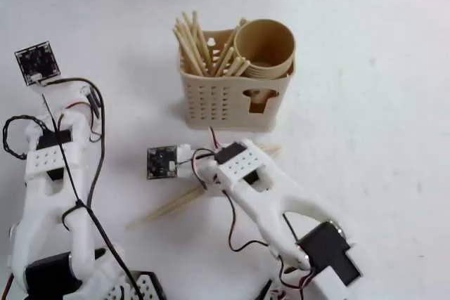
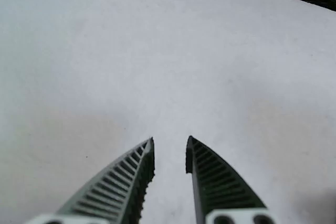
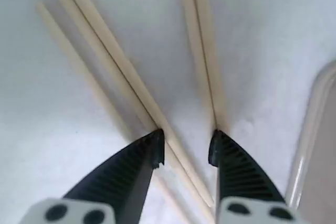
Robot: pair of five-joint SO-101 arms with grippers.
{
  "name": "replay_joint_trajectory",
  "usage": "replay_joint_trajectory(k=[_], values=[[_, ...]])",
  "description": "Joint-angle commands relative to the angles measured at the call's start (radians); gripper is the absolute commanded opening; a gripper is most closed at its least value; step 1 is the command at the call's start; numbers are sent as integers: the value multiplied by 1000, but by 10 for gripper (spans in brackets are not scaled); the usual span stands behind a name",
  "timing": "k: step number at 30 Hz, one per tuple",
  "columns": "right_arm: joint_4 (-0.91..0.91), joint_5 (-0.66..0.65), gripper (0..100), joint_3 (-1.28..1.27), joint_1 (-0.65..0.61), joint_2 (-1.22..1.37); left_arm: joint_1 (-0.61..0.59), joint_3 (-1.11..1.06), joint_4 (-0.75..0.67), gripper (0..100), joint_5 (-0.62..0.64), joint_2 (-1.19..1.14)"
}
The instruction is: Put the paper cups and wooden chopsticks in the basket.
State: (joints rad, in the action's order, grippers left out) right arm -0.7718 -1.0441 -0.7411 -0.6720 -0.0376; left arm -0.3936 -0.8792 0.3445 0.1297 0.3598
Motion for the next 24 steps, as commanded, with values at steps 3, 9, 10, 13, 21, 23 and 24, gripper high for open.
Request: replay_joint_trajectory(k=[3,9,10,13,21,23,24], values=[[-51,-32,71,-3,2,7,-1,3,-14,118,-11,27],[-44,-80,117,-95,2,-82,-1,3,-14,118,-11,27],[-44,-80,128,-95,2,-84,-1,3,-14,118,-11,27],[-44,-107,153,-92,2,-70,-1,3,-14,118,-11,27],[-74,-118,155,-41,-4,-22,-2,3,-14,117,-11,27],[-127,-117,155,29,4,31,-4,3,-14,117,-11,27],[-151,-117,155,66,4,68,-4,3,-14,117,-11,27]])
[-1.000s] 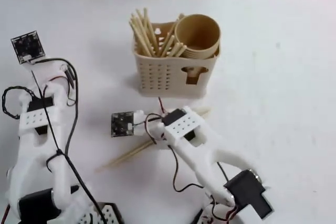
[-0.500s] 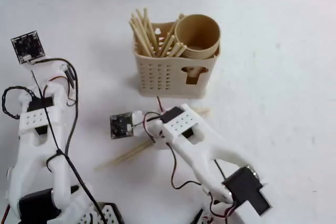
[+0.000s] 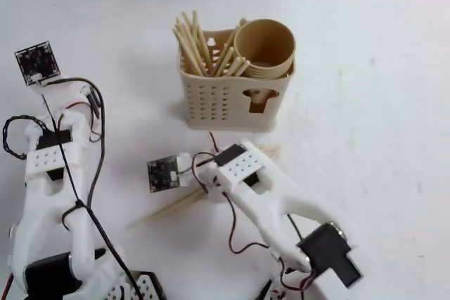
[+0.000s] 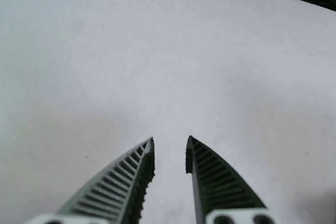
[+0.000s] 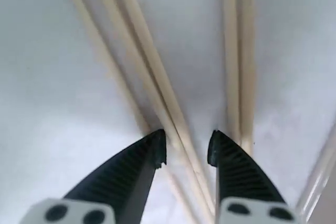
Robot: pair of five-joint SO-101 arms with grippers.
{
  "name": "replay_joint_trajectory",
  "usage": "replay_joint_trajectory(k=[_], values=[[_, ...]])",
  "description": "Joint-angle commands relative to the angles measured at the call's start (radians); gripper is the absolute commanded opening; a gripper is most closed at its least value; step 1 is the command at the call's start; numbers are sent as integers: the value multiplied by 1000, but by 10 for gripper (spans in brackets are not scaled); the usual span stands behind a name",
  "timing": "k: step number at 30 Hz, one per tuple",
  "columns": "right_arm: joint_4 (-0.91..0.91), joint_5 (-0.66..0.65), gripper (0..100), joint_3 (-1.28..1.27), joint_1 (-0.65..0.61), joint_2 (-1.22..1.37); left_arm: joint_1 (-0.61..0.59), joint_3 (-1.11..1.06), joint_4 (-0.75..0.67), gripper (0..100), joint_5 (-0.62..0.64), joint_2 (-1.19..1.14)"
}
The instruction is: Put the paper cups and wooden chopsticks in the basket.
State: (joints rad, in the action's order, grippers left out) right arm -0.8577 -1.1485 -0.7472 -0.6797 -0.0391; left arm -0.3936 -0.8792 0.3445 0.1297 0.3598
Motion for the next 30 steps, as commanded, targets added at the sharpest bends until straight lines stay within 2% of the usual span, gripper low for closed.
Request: replay_joint_trajectory(k=[1,5,11,21,30], values=[[-96,-11,155,112,12,107,-4,3,-14,117,-11,27],[-185,0,142,233,13,208,-7,3,-14,117,-11,27],[-205,21,38,259,22,231,-7,3,-14,117,-11,27],[-151,278,18,293,134,228,-8,3,-14,117,-11,27],[-157,344,18,221,202,-71,-5,3,-14,117,-11,27]])
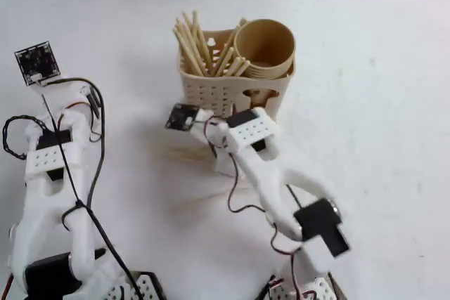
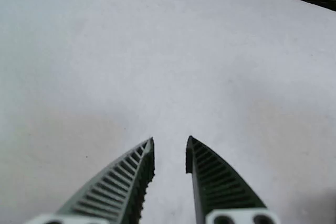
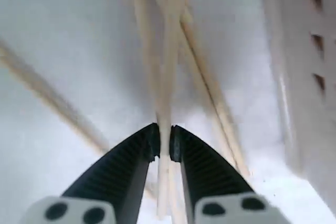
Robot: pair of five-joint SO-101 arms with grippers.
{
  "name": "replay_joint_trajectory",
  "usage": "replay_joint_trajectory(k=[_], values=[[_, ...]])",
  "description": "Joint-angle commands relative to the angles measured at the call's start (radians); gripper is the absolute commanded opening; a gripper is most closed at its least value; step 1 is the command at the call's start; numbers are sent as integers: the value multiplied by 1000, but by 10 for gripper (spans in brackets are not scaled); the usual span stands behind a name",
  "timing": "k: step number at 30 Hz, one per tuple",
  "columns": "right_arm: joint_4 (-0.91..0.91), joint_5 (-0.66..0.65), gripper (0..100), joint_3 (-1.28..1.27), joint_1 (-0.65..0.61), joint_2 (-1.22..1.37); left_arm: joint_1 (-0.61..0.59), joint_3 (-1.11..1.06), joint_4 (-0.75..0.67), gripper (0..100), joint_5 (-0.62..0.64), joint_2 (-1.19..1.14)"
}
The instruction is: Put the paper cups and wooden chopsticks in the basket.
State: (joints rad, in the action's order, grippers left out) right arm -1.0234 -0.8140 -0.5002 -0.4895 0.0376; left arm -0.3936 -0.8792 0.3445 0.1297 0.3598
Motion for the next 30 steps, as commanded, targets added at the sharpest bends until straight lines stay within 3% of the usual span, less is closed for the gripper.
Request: replay_joint_trajectory(k=[1,16,25,30], values=[[8,9,17,-44,12,-191,-5,3,-14,117,-11,27],[-150,-23,17,-78,-25,-593,-7,3,-14,117,-11,27],[-127,138,17,43,-61,-765,-7,3,-14,117,-11,27],[18,307,17,235,-68,-766,-5,3,-14,117,-11,27]])
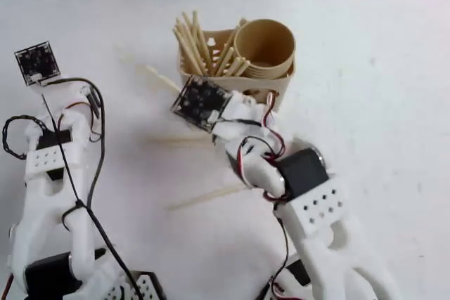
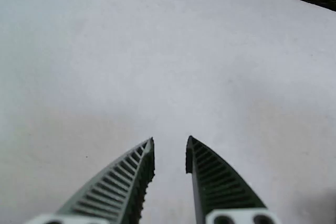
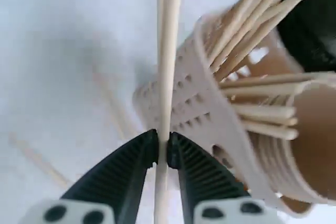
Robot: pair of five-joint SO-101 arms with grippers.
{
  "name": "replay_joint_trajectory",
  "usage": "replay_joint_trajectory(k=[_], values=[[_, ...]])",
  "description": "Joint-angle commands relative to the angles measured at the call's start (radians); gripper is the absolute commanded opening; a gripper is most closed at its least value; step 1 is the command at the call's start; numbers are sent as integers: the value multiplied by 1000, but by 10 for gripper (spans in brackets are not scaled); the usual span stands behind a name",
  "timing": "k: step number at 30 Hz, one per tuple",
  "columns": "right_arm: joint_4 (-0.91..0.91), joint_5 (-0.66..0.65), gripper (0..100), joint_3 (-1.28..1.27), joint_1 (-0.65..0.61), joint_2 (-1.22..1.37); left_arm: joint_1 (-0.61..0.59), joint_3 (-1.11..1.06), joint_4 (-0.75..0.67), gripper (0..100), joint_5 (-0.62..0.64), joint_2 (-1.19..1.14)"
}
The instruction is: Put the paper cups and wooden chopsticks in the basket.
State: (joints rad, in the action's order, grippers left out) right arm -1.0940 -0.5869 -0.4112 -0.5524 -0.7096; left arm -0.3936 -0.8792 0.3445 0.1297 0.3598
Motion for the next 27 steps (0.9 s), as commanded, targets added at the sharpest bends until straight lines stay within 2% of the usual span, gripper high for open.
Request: replay_joint_trajectory(k=[1,7,12,16,21,27], values=[[119,106,17,190,-5,-1,-5,3,-14,117,-11,27],[367,247,17,431,-5,220,-5,3,-14,117,-11,27],[559,264,17,488,-4,335,-5,3,-14,117,-11,27],[700,301,18,371,1,340,-4,3,-15,117,-11,27],[940,377,18,100,33,340,-4,3,-15,117,-11,27],[1020,376,18,-98,45,341,-2,3,-17,117,-11,27]])
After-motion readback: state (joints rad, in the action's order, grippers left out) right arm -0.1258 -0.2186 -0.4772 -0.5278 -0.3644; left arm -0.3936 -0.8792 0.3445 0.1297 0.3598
